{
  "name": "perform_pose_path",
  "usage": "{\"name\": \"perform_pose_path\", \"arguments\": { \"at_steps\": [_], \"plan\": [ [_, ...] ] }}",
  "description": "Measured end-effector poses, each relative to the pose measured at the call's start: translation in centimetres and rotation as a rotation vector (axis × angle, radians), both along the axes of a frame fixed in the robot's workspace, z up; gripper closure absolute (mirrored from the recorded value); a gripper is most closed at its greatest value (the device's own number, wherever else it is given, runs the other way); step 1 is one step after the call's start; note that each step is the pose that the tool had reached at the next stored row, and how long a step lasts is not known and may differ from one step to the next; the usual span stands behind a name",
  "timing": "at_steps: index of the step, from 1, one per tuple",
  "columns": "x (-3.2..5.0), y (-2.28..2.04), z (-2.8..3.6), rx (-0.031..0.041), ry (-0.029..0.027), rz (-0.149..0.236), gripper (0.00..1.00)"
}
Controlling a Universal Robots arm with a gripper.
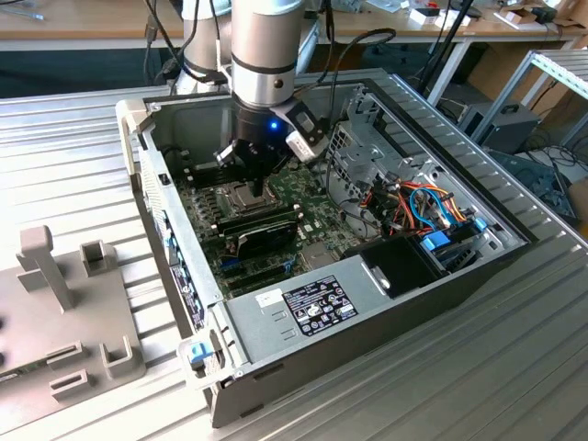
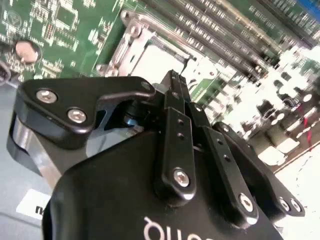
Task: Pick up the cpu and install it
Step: 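Install the second cpu locking lever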
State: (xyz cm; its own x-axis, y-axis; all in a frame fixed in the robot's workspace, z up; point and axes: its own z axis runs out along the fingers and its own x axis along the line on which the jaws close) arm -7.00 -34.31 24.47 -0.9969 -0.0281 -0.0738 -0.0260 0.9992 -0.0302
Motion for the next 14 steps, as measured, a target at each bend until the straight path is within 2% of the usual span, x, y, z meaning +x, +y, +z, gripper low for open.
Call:
{"name": "perform_pose_path", "arguments": {
  "at_steps": [1,14],
  "plan": [
    [0.38,0.80,0.00,-0.0021,0.0000,0.000,0.89],
    [0.68,0.80,0.00,-0.0021,0.0000,0.000,0.89]
  ]
}}
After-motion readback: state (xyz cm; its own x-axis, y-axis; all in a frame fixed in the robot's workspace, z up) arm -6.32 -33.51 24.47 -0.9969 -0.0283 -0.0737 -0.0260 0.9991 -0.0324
